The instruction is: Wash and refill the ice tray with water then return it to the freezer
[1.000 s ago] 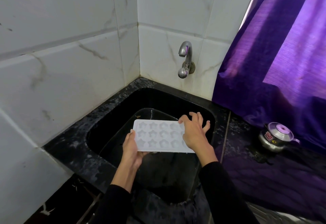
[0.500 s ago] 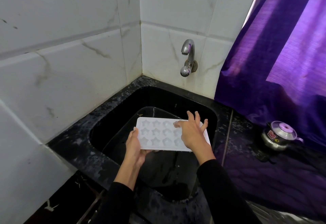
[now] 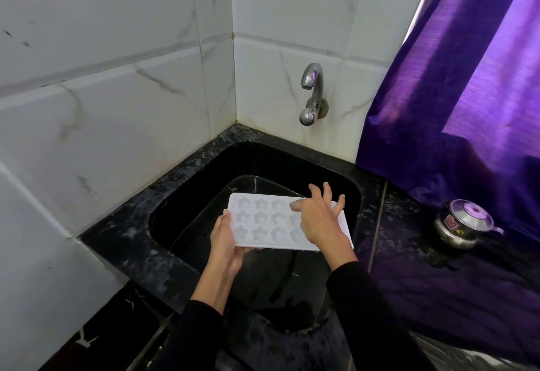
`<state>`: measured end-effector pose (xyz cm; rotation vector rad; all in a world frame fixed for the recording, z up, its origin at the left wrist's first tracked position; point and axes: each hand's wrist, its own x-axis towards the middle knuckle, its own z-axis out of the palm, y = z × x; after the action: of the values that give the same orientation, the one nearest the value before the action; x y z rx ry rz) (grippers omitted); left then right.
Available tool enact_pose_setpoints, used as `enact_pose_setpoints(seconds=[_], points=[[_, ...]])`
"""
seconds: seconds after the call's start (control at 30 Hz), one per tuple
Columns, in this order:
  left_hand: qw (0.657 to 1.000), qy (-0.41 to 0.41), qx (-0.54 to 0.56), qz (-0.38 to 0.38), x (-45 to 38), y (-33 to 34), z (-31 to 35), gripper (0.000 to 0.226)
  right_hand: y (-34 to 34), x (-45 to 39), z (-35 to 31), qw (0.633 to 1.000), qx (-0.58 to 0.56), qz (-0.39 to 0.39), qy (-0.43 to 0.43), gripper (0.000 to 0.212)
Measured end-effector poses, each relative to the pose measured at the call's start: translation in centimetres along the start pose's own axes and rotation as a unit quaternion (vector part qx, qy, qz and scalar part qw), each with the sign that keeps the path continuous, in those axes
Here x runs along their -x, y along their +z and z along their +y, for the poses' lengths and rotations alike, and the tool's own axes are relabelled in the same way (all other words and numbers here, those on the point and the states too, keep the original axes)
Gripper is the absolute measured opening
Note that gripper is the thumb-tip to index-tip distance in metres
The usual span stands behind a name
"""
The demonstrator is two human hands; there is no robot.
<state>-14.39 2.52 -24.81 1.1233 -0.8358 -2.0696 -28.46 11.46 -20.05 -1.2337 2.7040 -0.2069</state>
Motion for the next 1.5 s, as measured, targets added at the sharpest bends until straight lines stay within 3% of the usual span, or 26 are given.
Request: enact_pose_setpoints(seconds=[0.43, 0.7, 1.5], points=[[1.0, 0.002, -0.005, -0.001, 0.5, 0.4, 0.0, 0.027, -1.0, -0.3, -0.8, 0.998, -0.059, 0.024, -0.028, 0.06], [1.0, 0.0, -0.003, -0.001, 0.9, 0.6, 0.2, 0.028, -0.2, -0.5, -1.9, 0.999, -0.005, -0.023, -0.048, 0.076], [1.0, -0.004, -0.009, 0.009, 1.1, 0.8, 0.2, 0.029, -0.5, -0.5, -2.4, 0.998, 0.014, -0.029, -0.048, 0.063]])
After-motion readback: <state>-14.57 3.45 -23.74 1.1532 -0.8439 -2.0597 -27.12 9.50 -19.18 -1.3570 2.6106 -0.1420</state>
